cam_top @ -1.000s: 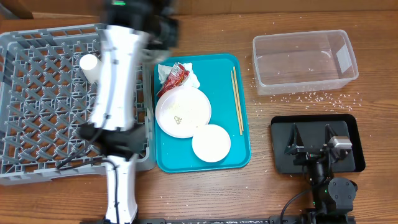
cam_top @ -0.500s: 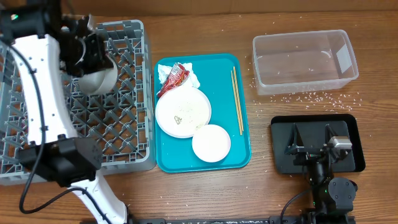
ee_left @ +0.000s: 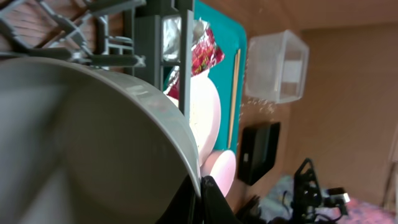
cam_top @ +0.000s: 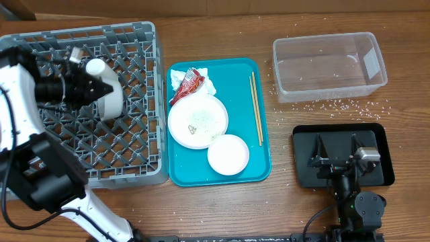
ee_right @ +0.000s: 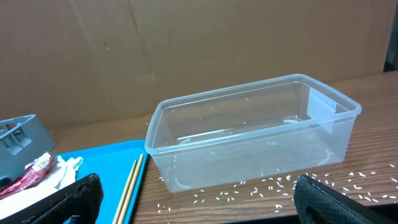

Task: Sort waste into correct bins and load items into the dishwasher
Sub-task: 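Carry the white bowl to the dish rack and set it down, then reach the left gripper to the red wrapper and grasp it, then carry the red wrapper to the clear bin and drop it, then grasp the crumpled white tissue on the tray with the left gripper, then carry the tissue to the clear bin and release it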

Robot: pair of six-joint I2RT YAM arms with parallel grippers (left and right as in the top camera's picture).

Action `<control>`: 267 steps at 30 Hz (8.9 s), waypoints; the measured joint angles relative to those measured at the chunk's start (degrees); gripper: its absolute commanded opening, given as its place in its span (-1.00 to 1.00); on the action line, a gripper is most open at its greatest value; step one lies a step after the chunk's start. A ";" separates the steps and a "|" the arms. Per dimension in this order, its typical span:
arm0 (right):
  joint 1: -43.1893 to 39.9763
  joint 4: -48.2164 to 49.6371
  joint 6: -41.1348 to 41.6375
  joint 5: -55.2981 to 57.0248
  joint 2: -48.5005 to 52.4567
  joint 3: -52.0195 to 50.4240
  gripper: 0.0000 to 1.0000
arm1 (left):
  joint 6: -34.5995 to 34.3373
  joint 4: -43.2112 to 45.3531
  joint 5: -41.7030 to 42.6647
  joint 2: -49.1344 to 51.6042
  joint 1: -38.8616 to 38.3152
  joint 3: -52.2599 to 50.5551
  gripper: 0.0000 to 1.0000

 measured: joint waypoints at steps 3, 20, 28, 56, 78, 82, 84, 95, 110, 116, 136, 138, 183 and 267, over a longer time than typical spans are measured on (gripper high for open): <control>0.00 0.02 -0.04 -0.02 0.00 0.00 1.00 | 2.01 2.19 5.49 0.00 3.34 -3.41 -0.92; 0.00 0.00 -0.02 -0.02 0.00 0.00 1.00 | 13.03 3.32 17.33 0.00 3.96 -5.99 -0.92; 0.00 0.00 -0.04 -0.02 0.00 0.00 1.00 | 13.75 6.43 17.07 0.00 3.91 -10.19 -0.92; 0.00 -0.02 -0.02 -0.04 0.00 0.00 1.00 | -21.05 1.77 -33.22 -1.55 4.74 4.90 0.23; 0.00 0.00 -0.02 -0.04 0.00 0.00 1.00 | -25.00 -4.46 -39.45 -0.96 -10.86 20.31 -0.45; 0.00 -0.02 -0.04 -0.02 0.00 0.00 1.00 | -23.80 0.33 -38.99 -0.94 -22.67 20.28 0.00; 0.00 0.02 -0.07 -0.02 0.00 0.00 1.00 | -23.78 4.85 -39.67 -0.94 -28.24 19.98 0.26; 0.00 0.02 -0.02 -0.02 0.00 0.00 1.00 | -25.31 24.59 -56.76 3.15 -48.39 14.38 0.29; 0.00 -0.02 -0.04 -0.02 0.00 0.00 1.00 | -24.96 29.33 -58.29 18.88 -48.54 13.25 0.37; 0.00 0.00 -0.02 -0.02 0.00 0.00 1.00 | -24.04 28.81 -56.81 18.88 -48.54 13.25 0.30; 0.00 0.00 -0.02 -0.02 0.00 0.00 1.00 | -24.00 22.62 -56.15 18.88 -48.54 15.17 -0.92; 0.00 -0.02 -0.02 -0.04 0.00 0.00 1.00 | -24.02 20.59 -55.95 18.88 -48.54 18.12 -0.92; 0.00 0.02 -0.04 -0.02 0.00 0.00 1.00 | -43.34 69.13 -30.91 34.62 -67.95 42.38 0.47; 0.00 0.02 -0.04 -0.02 0.00 0.00 1.00 | -30.29 47.56 -25.97 28.59 -62.75 51.91 -0.76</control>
